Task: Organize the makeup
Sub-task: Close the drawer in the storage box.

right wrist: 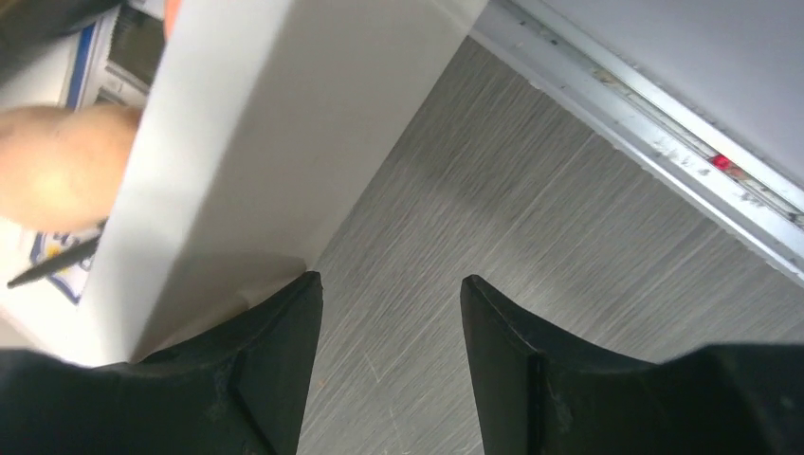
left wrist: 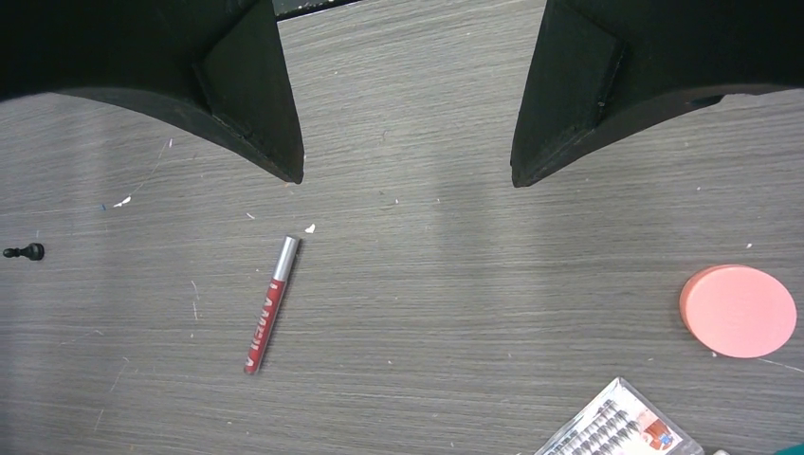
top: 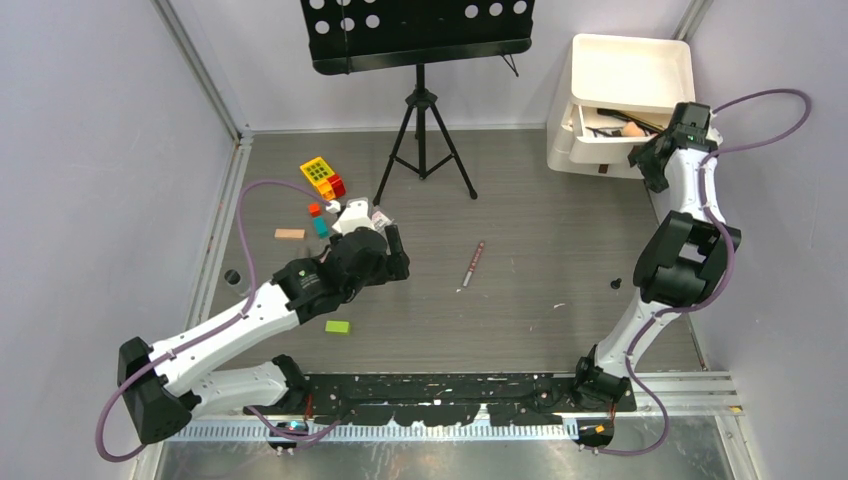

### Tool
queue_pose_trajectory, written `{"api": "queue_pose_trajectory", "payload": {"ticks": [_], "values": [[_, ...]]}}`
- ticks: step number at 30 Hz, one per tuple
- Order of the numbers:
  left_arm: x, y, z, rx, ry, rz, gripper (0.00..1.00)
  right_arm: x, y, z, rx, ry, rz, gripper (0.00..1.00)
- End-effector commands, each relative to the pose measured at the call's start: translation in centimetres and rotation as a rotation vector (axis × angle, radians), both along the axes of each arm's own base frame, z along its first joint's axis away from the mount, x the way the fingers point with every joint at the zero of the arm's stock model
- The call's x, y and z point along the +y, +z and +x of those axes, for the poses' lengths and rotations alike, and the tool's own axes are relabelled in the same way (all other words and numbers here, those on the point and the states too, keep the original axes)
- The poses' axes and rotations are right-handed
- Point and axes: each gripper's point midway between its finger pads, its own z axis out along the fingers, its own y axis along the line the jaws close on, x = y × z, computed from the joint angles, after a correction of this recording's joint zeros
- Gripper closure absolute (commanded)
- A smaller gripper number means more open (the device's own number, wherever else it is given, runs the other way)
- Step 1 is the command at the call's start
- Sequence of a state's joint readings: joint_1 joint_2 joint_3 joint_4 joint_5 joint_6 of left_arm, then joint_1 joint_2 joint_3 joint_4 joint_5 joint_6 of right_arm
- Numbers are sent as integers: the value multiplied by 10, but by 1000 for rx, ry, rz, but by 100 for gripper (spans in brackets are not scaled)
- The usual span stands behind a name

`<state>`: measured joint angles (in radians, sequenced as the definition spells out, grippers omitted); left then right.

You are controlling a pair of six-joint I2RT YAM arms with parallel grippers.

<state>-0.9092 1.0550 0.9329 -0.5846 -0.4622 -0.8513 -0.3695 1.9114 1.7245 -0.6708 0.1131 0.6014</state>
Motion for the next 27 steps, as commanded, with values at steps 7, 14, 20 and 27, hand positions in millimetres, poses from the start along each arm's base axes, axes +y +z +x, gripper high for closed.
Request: {"api": "queue_pose_trajectory", "payload": {"ticks": [7, 14, 20, 27], "values": [[1, 11, 2, -49, 5, -51, 18, 86, 104, 93, -501, 381, -5, 37], [7, 8, 0, -54, 18, -54, 17, 110, 115, 114, -478, 447, -47, 35], [19, 12, -3, -80, 43, -52, 17, 86, 114, 122, -426, 326, -125, 35], [24, 11, -3, -94, 50, -42, 17, 95, 123, 104, -433, 359, -121, 35]]}}
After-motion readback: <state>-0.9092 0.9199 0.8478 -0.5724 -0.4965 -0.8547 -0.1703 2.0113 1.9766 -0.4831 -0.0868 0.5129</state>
